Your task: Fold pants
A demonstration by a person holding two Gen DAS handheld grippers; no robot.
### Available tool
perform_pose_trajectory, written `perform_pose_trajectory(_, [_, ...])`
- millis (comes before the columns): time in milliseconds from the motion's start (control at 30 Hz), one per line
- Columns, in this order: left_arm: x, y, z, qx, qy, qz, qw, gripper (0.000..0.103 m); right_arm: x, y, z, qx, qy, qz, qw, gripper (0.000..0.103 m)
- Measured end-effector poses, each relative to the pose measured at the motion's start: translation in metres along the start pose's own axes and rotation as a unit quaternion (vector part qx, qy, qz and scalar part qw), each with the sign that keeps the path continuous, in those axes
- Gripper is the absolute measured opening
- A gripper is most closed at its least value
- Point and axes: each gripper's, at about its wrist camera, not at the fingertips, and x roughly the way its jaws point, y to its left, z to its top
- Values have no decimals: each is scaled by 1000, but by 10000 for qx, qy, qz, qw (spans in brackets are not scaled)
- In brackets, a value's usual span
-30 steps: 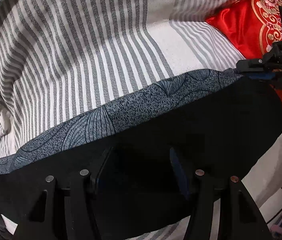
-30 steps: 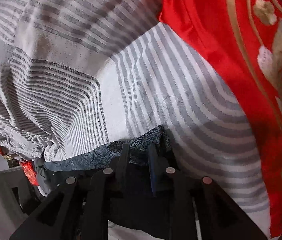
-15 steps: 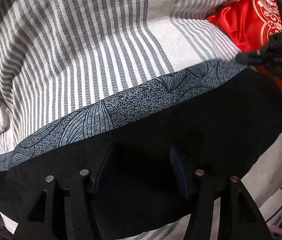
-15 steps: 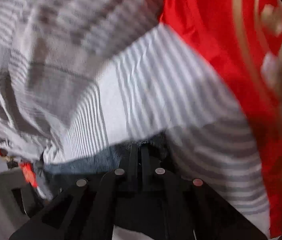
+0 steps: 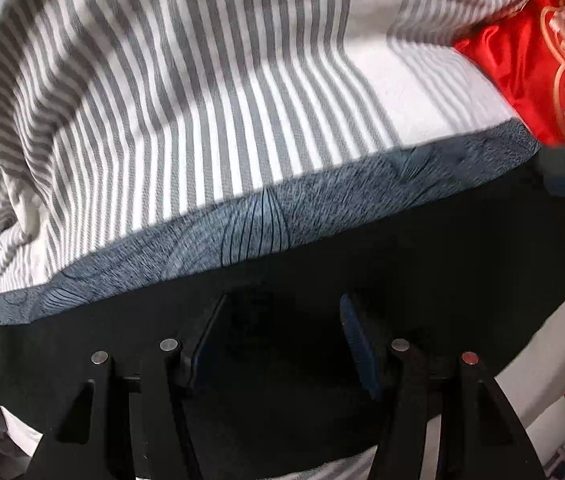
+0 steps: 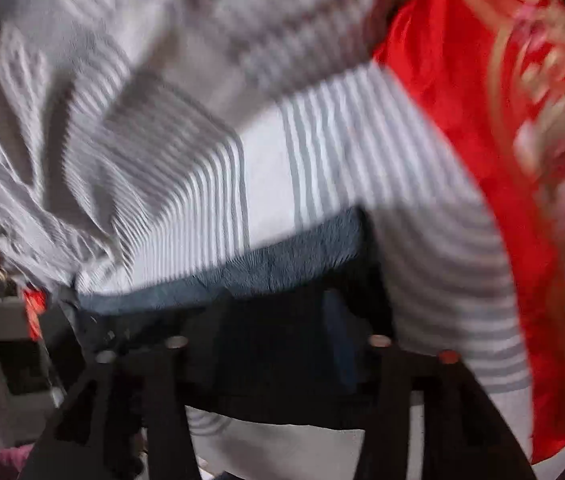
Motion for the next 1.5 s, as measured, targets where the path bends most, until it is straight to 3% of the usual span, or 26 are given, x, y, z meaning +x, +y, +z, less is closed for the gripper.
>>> perform_pose_trajectory(33, [0, 0, -3, 4, -117, 27, 9999, 63, 8, -7, -1, 44, 38, -140, 9999, 52])
perform_pose_trajectory(67, [0, 0, -4, 22, -160, 67, 9998, 64, 8, -19, -3, 218, -91, 42, 9997, 45])
perform_pose_trajectory(133, [-1, 3, -6, 31, -210, 27, 9998, 64, 0, -26, -4, 456, -165, 192, 9986, 44])
perform_pose_trajectory(233, [-1, 12, -7, -45, -169, -57, 9998, 64, -13, -18, -12, 271, -220, -240, 9991, 46])
perform_pose_trajectory(300, [-6, 14, -9, -127, -126, -55, 9998, 64, -23, -12, -15, 166, -276, -410, 9986, 66])
perform_pose_trajectory(333, [-10, 18, -12, -179, -141, -59, 9997, 64, -28, -10, -18, 150, -320, -454, 9983, 70])
perform_pose_trajectory(500, [-28, 48, -34, -464, -199, 57, 9987, 64, -35, 7, -38, 101, -335, -388, 9986, 74])
perform_pose_trajectory(700, [-34, 121, -68, -1084, -118, 310, 9936, 64, -41, 45, -60, -210, -542, -427, 9974, 74])
perform_pose_trajectory(833, [-35, 169, -85, -1370, -142, 476, 9893, 64, -27, 80, -77, -383, -426, -244, 9981, 74])
perform_pose_trajectory(967, [-36, 218, -107, -1511, -126, 621, 9865, 64, -6, 118, -103, -358, -467, -352, 9976, 75])
perform_pose_trajectory(1067, [-36, 261, -130, -1608, -137, 735, 9841, 64, -3, 139, -121, -428, -834, -1076, 9898, 75])
perform_pose_trajectory(1133, [-38, 288, -141, -1678, -164, 742, 9829, 64, -6, 133, -123, -84, -1005, -1298, 9864, 75])
perform_pose_trajectory(1267, [-37, 336, -151, -1743, -194, 866, 9807, 64, 1, 131, -122, 345, -722, -725, 9941, 75])
perform_pose_trajectory(1333, [-31, 356, -152, -1846, -173, 860, 9789, 64, 12, 152, -128, 78, -589, -436, 9973, 75])
perform_pose_trajectory(1500, [-30, 400, -147, -1962, -311, 805, 9768, 64, 84, 234, -166, -400, 252, 976, 9941, 75])
